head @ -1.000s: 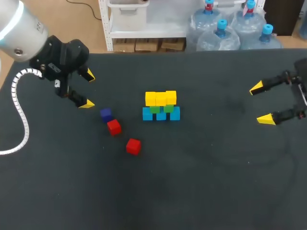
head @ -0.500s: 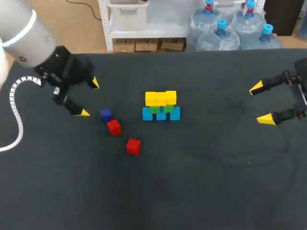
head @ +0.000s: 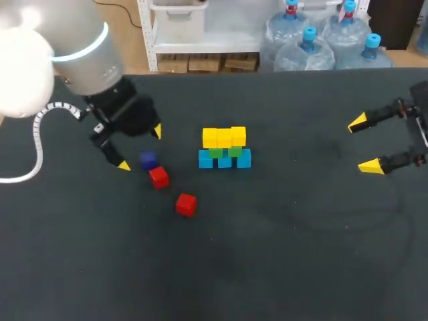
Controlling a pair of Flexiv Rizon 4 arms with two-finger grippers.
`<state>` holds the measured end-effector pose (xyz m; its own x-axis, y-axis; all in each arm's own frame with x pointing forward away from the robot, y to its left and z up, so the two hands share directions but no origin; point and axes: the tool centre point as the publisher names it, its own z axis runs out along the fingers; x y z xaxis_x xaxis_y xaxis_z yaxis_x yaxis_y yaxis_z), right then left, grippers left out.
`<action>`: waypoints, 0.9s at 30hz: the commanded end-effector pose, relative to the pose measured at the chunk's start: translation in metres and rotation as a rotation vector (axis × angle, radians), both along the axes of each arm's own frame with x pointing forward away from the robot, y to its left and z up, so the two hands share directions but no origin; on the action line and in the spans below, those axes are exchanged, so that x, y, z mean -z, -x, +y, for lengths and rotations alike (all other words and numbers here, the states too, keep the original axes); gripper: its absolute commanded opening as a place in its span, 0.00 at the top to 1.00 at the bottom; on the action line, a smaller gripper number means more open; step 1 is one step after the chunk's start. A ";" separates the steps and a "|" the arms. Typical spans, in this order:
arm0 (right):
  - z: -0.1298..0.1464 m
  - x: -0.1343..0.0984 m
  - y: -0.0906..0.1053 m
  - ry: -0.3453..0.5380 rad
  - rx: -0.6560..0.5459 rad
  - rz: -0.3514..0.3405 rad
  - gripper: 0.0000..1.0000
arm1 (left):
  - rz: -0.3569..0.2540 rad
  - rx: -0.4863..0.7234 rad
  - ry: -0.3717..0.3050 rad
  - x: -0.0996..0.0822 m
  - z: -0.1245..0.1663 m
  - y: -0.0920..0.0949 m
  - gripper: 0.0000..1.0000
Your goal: Place the blue cubes, place green cubes on the blue cubes, place the yellow cubes on the green cubes, then place the red cubes on the yellow cubes, and place purple cube on the red cubes.
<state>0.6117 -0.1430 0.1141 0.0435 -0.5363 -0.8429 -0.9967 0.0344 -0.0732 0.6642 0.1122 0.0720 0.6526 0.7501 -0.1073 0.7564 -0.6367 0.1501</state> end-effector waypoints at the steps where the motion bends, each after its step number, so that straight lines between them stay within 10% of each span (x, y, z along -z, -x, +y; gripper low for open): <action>1: 0.001 0.001 -0.001 -0.001 0.000 -0.001 0.00 | 0.052 0.047 -0.026 0.003 -0.012 0.000 0.00; 27: 0.001 0.001 -0.001 -0.001 0.000 -0.001 0.00 | 0.114 0.150 -0.083 0.055 -0.030 0.006 0.00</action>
